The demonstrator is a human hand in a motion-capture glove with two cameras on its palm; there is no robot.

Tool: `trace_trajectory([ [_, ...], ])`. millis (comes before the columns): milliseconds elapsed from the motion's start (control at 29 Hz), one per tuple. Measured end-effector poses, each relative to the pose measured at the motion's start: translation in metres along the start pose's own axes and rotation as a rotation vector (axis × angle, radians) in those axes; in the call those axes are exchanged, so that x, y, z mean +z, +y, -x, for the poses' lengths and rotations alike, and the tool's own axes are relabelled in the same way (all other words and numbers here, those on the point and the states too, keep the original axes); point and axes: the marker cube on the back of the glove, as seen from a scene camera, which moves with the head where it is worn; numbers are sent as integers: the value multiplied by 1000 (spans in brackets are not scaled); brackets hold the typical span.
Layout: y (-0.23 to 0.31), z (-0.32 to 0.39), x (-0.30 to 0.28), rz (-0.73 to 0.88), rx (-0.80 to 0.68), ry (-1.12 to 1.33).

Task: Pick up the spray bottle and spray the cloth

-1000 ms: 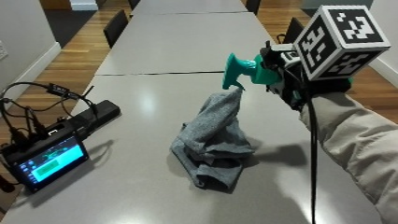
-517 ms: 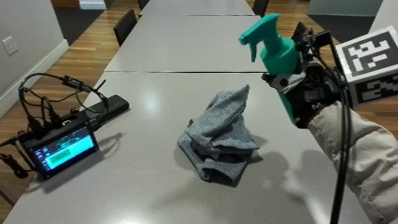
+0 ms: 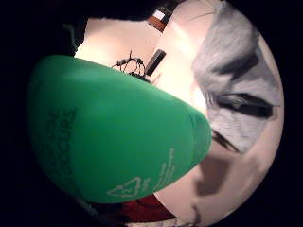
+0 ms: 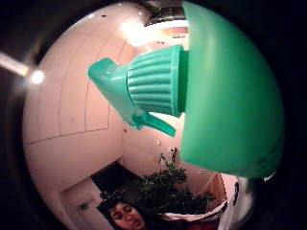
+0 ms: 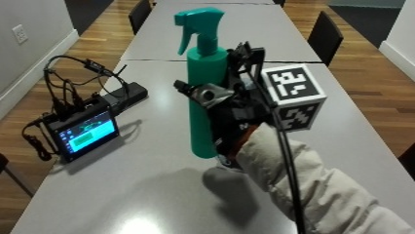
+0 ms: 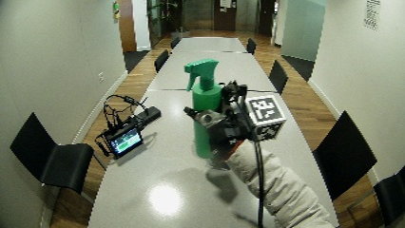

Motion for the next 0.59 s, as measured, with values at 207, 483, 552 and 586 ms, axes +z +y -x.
trace_trajectory([
  [207,2,-49,32,-39,25,-14],
  [483,4,-69,54,-62,1,-6],
  [552,7,-69,57,-22,23,-25],
  [586,11,-68,57,9,37,-42],
])
